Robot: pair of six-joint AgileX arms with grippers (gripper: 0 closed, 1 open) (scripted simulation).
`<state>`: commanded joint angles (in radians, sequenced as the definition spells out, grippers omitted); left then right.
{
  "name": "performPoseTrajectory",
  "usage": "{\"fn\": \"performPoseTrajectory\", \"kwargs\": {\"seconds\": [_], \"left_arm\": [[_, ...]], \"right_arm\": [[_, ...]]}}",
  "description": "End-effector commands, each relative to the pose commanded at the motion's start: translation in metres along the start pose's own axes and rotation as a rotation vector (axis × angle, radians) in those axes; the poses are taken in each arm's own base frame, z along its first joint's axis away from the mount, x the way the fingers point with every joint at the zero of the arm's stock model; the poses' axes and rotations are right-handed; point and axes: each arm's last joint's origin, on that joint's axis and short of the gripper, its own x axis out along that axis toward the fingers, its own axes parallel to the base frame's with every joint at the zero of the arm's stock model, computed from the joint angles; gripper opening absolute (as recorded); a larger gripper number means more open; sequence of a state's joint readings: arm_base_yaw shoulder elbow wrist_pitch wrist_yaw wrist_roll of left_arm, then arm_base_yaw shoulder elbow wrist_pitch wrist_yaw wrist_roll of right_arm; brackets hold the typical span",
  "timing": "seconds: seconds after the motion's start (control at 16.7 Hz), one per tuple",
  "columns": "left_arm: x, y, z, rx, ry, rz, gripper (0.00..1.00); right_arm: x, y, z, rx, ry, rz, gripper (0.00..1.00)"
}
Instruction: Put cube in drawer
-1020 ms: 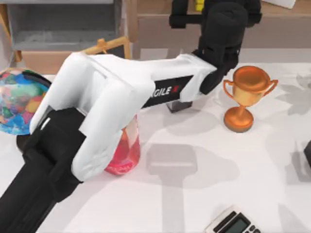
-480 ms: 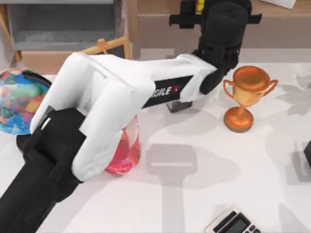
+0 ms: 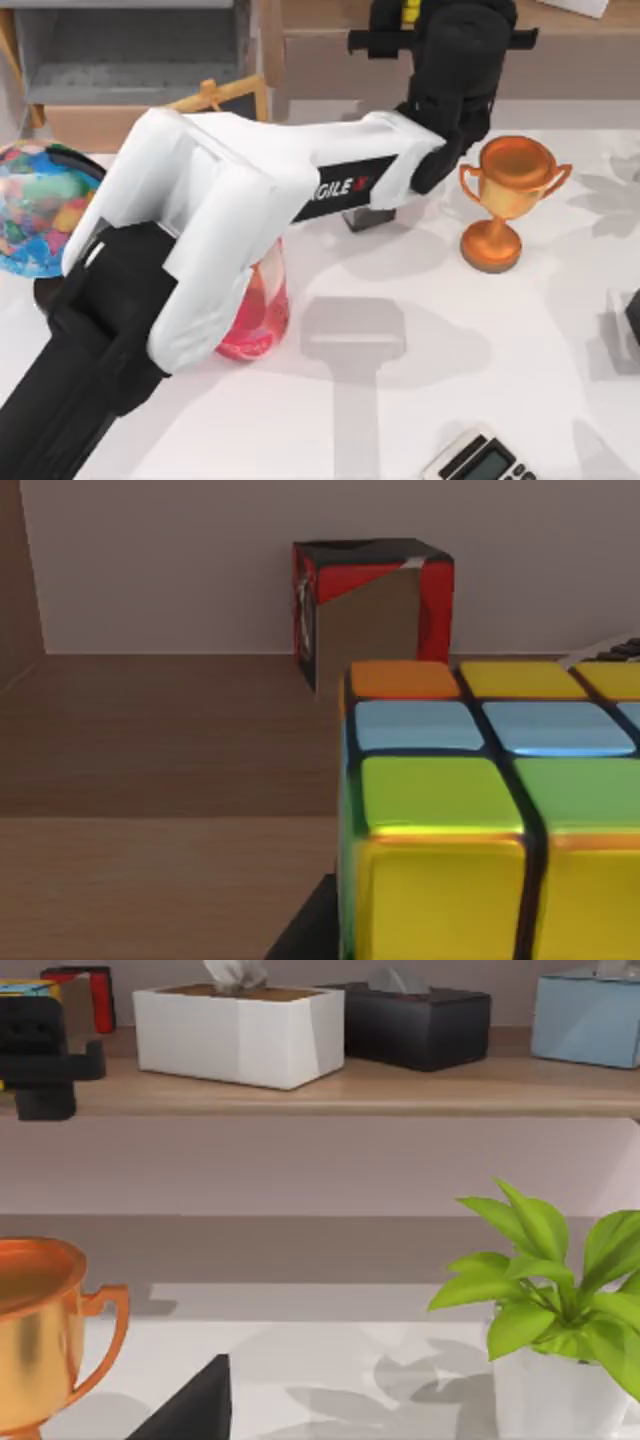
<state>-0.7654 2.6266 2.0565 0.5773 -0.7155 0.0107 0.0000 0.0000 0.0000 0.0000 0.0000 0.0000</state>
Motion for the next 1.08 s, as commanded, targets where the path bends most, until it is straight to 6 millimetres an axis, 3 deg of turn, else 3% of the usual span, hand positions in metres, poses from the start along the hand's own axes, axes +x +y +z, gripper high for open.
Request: {"fn": "performPoseTrajectory", "kwargs": {"seconds": [0.42, 0.78, 1.08], "left_arm": [[-0.002, -0.002, 0.001, 0.000, -0.001, -0.004, 0.00], [-0.016, -0.001, 0.020, -0.005, -0.007, -0.001, 0.00], [-0.019, 0.000, 0.020, 0.002, -0.001, 0.002, 0.00]], "right_arm": [[0.000, 0.000, 0.000, 0.000, 0.000, 0.000, 1.00], [0.000, 0.000, 0.000, 0.000, 0.000, 0.000, 1.00], [0.000, 0.000, 0.000, 0.000, 0.000, 0.000, 1.00]]}}
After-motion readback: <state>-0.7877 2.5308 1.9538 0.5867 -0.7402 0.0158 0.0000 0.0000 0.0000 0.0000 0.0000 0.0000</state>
